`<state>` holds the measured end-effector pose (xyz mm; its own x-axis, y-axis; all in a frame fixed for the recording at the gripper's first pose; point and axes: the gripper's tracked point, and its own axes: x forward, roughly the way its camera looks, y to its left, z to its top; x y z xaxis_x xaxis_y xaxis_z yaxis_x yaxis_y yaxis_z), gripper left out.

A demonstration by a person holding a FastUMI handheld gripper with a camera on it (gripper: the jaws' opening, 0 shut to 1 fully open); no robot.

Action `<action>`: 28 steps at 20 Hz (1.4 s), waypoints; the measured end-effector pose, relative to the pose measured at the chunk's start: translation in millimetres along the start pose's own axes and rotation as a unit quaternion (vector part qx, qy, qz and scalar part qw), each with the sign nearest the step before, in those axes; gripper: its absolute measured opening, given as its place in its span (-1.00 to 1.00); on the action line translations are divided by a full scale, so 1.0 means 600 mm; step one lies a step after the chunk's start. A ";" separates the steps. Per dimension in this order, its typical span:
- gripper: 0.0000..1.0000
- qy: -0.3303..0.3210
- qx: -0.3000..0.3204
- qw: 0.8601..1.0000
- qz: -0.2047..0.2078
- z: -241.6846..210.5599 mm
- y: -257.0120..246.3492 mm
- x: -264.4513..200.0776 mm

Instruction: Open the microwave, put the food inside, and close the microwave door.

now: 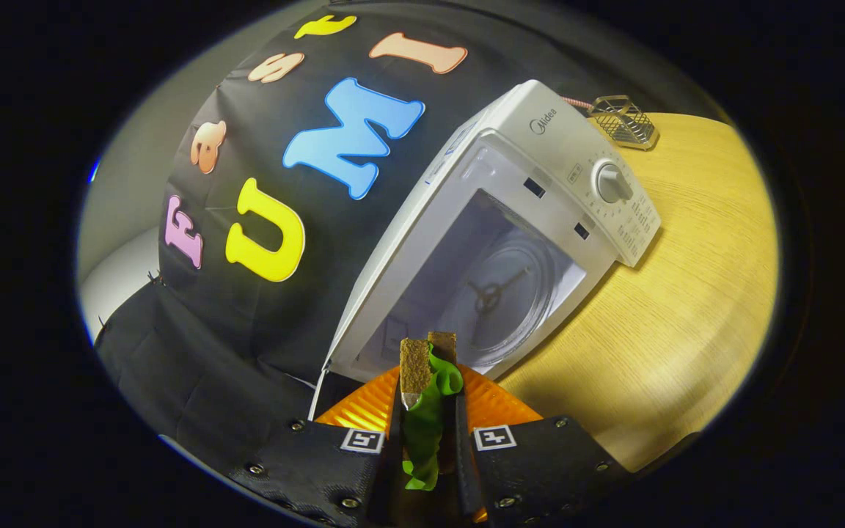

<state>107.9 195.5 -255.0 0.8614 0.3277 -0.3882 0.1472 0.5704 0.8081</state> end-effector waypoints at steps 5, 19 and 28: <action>-0.40 -0.044 0.023 0.999 0.000 0.025 -0.014 0.065; -0.40 -0.104 0.075 0.991 -0.044 0.045 -0.091 0.229; -0.18 -0.117 0.036 0.989 -0.083 0.067 -0.126 0.244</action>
<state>242.7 170.0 -354.9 0.9101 0.0459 -0.4118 0.3229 0.5440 0.7745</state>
